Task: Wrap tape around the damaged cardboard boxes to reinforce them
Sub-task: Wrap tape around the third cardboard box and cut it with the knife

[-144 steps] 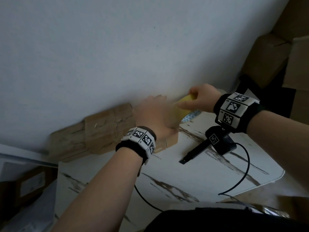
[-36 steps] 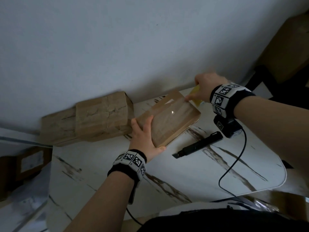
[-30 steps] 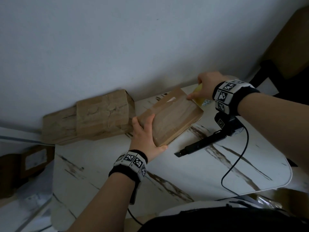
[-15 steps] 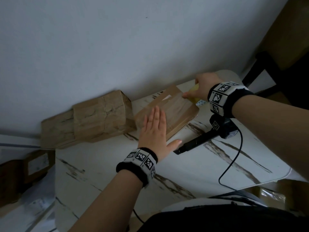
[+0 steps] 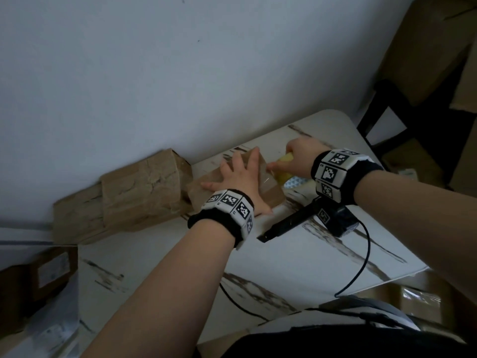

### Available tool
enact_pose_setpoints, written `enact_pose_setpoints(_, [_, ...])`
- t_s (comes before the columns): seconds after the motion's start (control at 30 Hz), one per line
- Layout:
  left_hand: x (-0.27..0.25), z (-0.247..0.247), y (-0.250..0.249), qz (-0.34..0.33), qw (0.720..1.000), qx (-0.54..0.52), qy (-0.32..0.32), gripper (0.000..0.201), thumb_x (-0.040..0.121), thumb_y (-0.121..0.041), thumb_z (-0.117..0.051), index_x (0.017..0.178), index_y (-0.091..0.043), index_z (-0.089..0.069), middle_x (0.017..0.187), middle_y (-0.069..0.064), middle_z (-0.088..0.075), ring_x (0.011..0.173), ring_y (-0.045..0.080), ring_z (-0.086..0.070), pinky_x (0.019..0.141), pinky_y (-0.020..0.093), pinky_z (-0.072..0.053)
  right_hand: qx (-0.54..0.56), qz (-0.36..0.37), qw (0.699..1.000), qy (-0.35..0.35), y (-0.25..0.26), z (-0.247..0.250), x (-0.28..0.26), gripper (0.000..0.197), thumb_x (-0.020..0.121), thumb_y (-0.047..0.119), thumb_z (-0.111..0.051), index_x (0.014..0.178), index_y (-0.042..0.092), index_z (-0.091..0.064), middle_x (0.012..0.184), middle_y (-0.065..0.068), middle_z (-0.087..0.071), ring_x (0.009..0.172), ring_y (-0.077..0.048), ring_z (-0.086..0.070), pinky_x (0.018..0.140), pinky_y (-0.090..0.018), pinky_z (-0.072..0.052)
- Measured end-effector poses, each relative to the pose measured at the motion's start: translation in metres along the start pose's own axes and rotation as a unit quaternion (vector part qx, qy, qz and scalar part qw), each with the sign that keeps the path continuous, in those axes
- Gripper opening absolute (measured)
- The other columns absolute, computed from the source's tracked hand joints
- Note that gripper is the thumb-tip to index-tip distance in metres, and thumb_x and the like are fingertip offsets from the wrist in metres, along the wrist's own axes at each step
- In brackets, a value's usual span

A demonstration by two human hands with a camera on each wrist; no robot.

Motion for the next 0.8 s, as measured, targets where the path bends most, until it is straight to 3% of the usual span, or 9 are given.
enact_pose_setpoints(0.17, [-0.014, 0.013, 0.000, -0.028, 0.998, 0.020, -0.059, 0.124, 0.058, -0.053, -0.081, 0.140, -0.051, 0.013, 0.144, 0.011, -0.003, 0.135, 0.040, -0.015, 0.094, 0.072, -0.032, 0.104, -0.016, 0.994, -0.041, -0.007, 0.027, -0.003, 0.046, 0.081, 0.060, -0.058, 0.085, 0.014, -0.059, 0.073, 0.001, -0.054, 0.079, -0.020, -0.056, 0.067, -0.028, -0.043])
enact_pose_setpoints(0.3, [-0.025, 0.028, 0.004, -0.066, 0.987, -0.056, -0.136, 0.114, 0.055, -0.056, -0.080, 0.136, -0.056, 0.000, 0.142, 0.010, -0.002, 0.133, 0.039, -0.017, 0.099, 0.064, -0.035, 0.185, -0.024, 0.979, -0.080, -0.003, 0.066, -0.010, 0.047, 0.082, 0.064, -0.053, 0.074, 0.018, -0.054, 0.072, 0.003, -0.052, 0.077, -0.020, -0.053, 0.055, -0.024, -0.036])
enact_pose_setpoints(0.4, [-0.034, 0.039, 0.007, -0.094, 0.970, -0.107, -0.197, 0.104, 0.055, -0.051, -0.082, 0.134, -0.047, -0.015, 0.142, 0.011, -0.004, 0.133, 0.036, -0.020, 0.106, 0.052, -0.035, 0.328, -0.016, 0.944, -0.035, 0.002, 0.088, -0.019, 0.052, 0.071, 0.067, -0.062, 0.090, 0.018, -0.061, 0.091, -0.001, -0.059, 0.090, -0.021, -0.058, 0.074, -0.028, -0.044])
enact_pose_setpoints(0.47, [-0.037, 0.042, 0.009, -0.100, 0.964, -0.124, -0.214, 0.102, 0.055, -0.049, -0.083, 0.134, -0.042, -0.018, 0.144, 0.012, -0.005, 0.135, 0.035, -0.021, 0.108, 0.045, -0.035, 0.375, 0.019, 0.927, 0.012, 0.010, 0.097, -0.026, 0.064, 0.050, 0.067, -0.074, 0.091, 0.019, -0.063, 0.091, 0.000, -0.061, 0.092, -0.022, -0.060, 0.079, -0.032, -0.047])
enact_pose_setpoints(0.53, [-0.039, 0.040, 0.015, -0.101, 0.959, -0.151, -0.218, 0.103, 0.055, -0.048, -0.084, 0.135, -0.038, -0.020, 0.147, 0.011, -0.004, 0.137, 0.033, -0.023, 0.109, 0.040, -0.035, 0.331, 0.049, 0.942, 0.036, 0.019, 0.101, -0.031, 0.068, 0.040, 0.064, -0.078, 0.089, 0.021, -0.060, 0.091, 0.002, -0.059, 0.093, -0.021, -0.059, 0.079, -0.032, -0.047])
enact_pose_setpoints(0.63, [-0.041, 0.039, 0.025, -0.109, 0.954, -0.163, -0.229, 0.101, 0.055, -0.046, -0.084, 0.135, -0.029, -0.025, 0.150, 0.007, -0.004, 0.136, 0.029, -0.028, 0.111, 0.035, -0.033, 0.213, 0.063, 0.975, 0.007, 0.033, 0.106, -0.039, 0.050, 0.060, 0.059, -0.073, 0.091, 0.024, -0.055, 0.092, 0.006, -0.054, 0.092, -0.016, -0.053, 0.081, -0.027, -0.041])
enact_pose_setpoints(0.7, [-0.043, 0.039, 0.030, -0.115, 0.954, -0.153, -0.232, 0.102, 0.055, -0.048, -0.085, 0.134, -0.026, -0.026, 0.151, 0.006, -0.004, 0.134, 0.028, -0.031, 0.110, 0.034, -0.033, 0.161, 0.074, 0.984, -0.013, 0.044, 0.108, -0.044, 0.037, 0.069, 0.058, -0.070, 0.078, 0.026, -0.055, 0.081, 0.010, -0.054, 0.080, -0.012, -0.053, 0.073, -0.025, -0.040])
enact_pose_setpoints(0.8, [-0.047, 0.036, 0.039, -0.118, 0.954, -0.157, -0.228, 0.103, 0.055, -0.048, -0.085, 0.135, -0.026, -0.024, 0.151, 0.006, -0.002, 0.135, 0.027, -0.031, 0.110, 0.030, -0.030, 0.105, 0.079, 0.991, -0.034, 0.050, 0.111, -0.045, 0.038, 0.069, 0.058, -0.071, 0.068, 0.025, -0.053, 0.072, 0.009, -0.052, 0.067, -0.007, -0.050, 0.058, -0.024, -0.038])
Point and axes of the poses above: each hand's wrist, its own x-axis towards the middle knuckle, its own z-axis out of the back of the hand, y = z × x, the point moved 4 cm from there along x, towards the middle knuckle
